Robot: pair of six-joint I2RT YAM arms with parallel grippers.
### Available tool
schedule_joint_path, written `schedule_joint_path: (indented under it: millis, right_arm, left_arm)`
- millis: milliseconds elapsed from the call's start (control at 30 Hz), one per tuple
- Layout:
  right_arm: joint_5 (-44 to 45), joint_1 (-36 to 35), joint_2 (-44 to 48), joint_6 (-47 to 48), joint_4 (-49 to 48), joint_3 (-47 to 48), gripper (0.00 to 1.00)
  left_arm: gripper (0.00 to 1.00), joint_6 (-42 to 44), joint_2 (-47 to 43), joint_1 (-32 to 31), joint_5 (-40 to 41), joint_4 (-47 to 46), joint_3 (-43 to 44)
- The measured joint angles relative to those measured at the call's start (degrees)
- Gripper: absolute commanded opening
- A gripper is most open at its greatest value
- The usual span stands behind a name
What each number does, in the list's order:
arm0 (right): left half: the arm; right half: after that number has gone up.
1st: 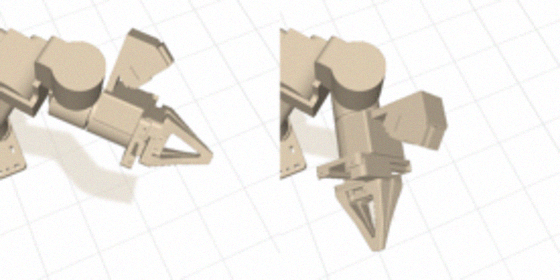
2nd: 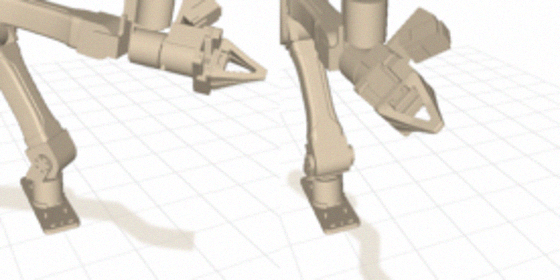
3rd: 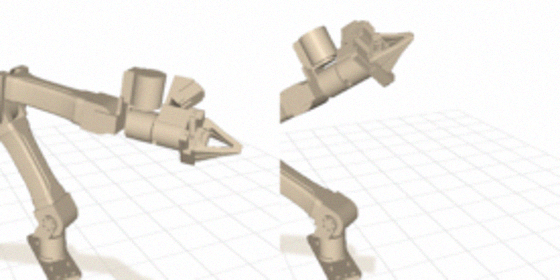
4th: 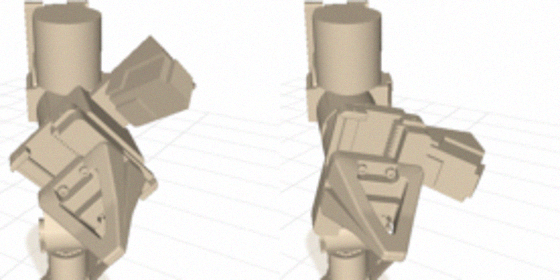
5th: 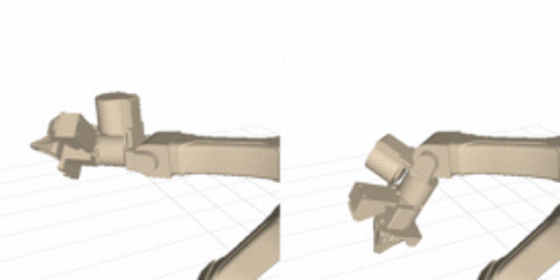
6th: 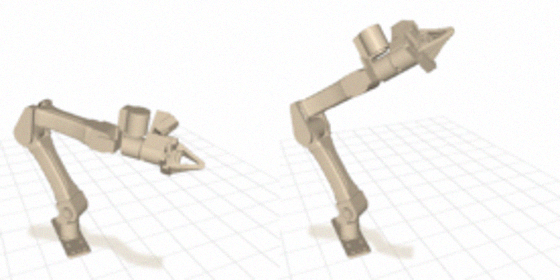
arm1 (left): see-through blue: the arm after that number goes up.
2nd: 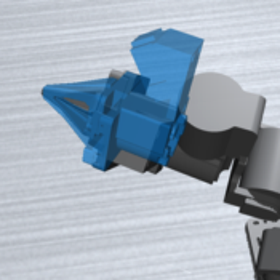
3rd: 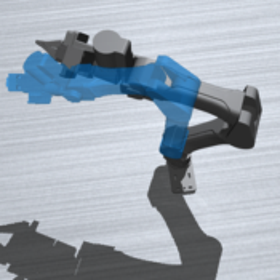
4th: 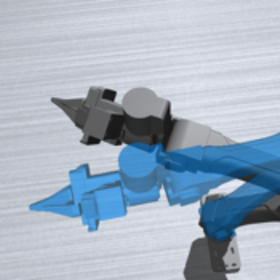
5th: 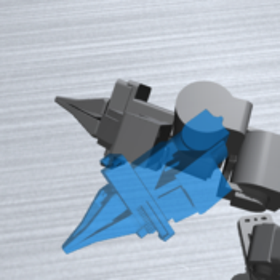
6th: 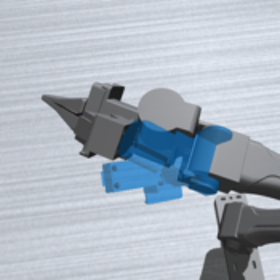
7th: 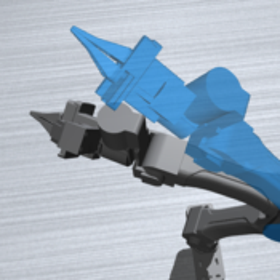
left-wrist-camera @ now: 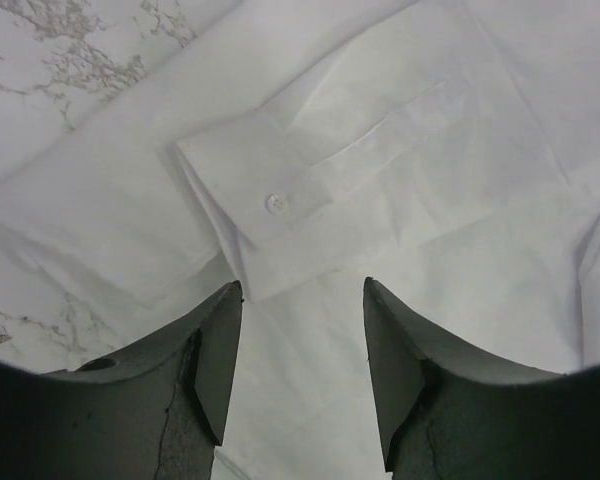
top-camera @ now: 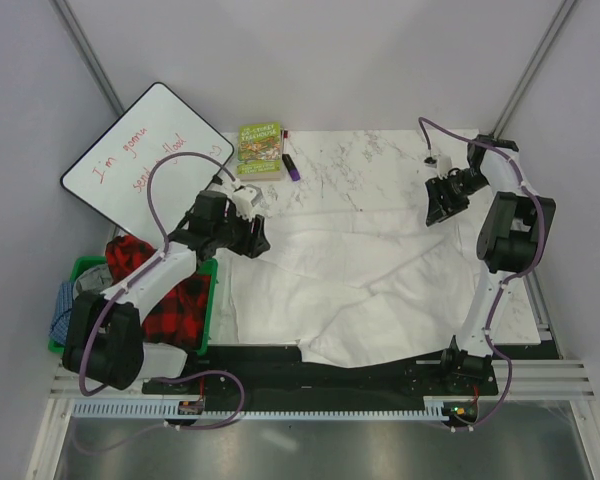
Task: Fold and stack the long sleeve shirts
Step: Fold the shirt
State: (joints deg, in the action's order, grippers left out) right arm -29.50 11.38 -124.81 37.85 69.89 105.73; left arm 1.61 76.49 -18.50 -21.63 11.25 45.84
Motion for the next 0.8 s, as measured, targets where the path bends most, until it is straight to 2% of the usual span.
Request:
schedule_joint_path:
  millis: [100, 200, 300, 567, 800]
  right_arm:
    - [0.6, -0.3, 1.8, 1.6, 0.9, -0.1, 0.55]
    - [1.0, -0.5, 3.3, 2.9, 1.5, -0.3, 0.48]
    - [1.2, -1.4, 4.9, 4.1, 1.6, -1.4, 0.46]
    - [4.5, -6.7, 8.4, 4.4, -0.8, -10.4, 0.45]
    - [7.4, -6.2, 6.0, 3.5, -4.3, -11.2, 0.48]
  left_arm:
    - [0.52, 1.8, 0.5, 0.4, 0.2, 2.5, 3.3]
    - [0.48, 3.7, 2.9, 0.4, 0.1, 3.6, 7.1]
    - [0.46, 5.0, 6.5, 0.4, -0.1, 5.2, 10.0]
    - [0.45, 7.1, 21.4, -0.1, 2.4, 14.7, 18.4]
    - [0.46, 8.9, 25.2, -0.1, 3.3, 20.1, 19.3]
